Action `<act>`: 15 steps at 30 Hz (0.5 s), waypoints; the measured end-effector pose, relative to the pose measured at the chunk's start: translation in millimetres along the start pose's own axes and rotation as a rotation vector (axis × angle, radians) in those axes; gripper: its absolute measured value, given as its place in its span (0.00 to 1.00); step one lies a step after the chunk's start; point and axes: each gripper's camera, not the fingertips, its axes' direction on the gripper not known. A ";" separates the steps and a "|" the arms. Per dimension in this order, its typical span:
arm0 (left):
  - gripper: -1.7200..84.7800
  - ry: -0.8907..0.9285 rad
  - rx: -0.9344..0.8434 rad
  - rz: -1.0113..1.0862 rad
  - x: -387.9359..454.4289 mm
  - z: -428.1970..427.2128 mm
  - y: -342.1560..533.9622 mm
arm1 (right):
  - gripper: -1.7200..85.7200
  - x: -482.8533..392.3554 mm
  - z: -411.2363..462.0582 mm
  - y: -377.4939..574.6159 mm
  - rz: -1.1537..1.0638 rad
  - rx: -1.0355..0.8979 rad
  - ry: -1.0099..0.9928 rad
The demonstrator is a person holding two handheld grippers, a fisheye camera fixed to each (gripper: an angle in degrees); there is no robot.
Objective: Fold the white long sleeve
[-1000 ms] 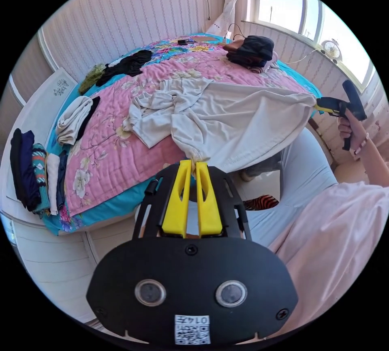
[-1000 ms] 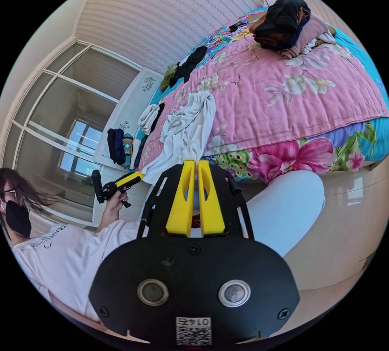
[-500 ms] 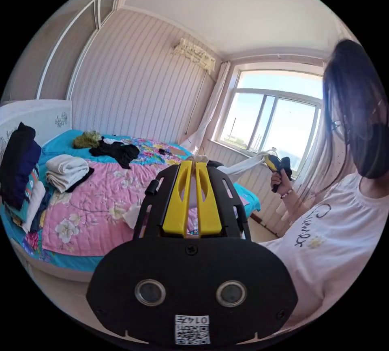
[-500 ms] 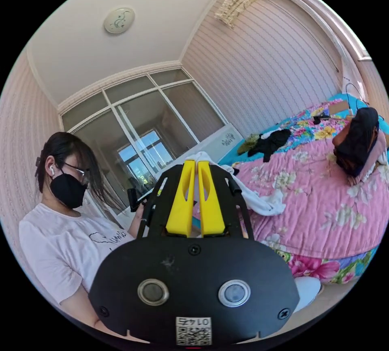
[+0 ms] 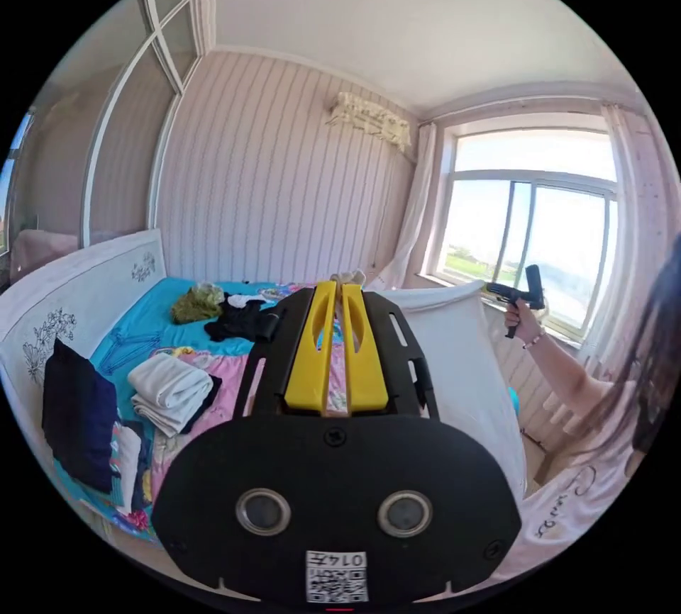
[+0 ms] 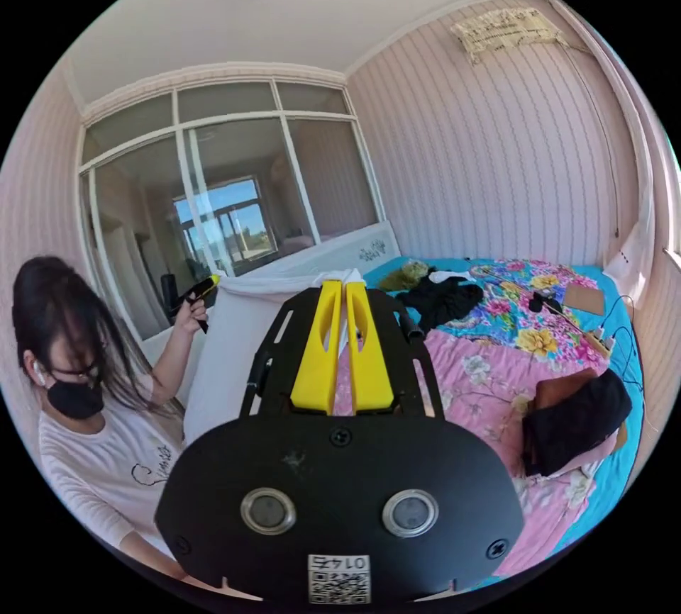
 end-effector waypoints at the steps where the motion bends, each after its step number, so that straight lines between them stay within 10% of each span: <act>1: 0.01 -0.024 0.020 -0.017 -6.5 10.9 -30.5 | 0.02 11.8 11.2 -27.9 0.033 0.013 0.019; 7: 0.01 -0.150 0.333 0.037 1.1 -14.8 -122.2 | 0.02 -80.9 -25.8 -150.8 -0.307 0.374 0.125; 15: 0.01 -0.079 -0.037 -0.062 -92.6 67.2 18.0 | 0.02 -31.9 67.9 -75.3 -0.208 0.167 0.038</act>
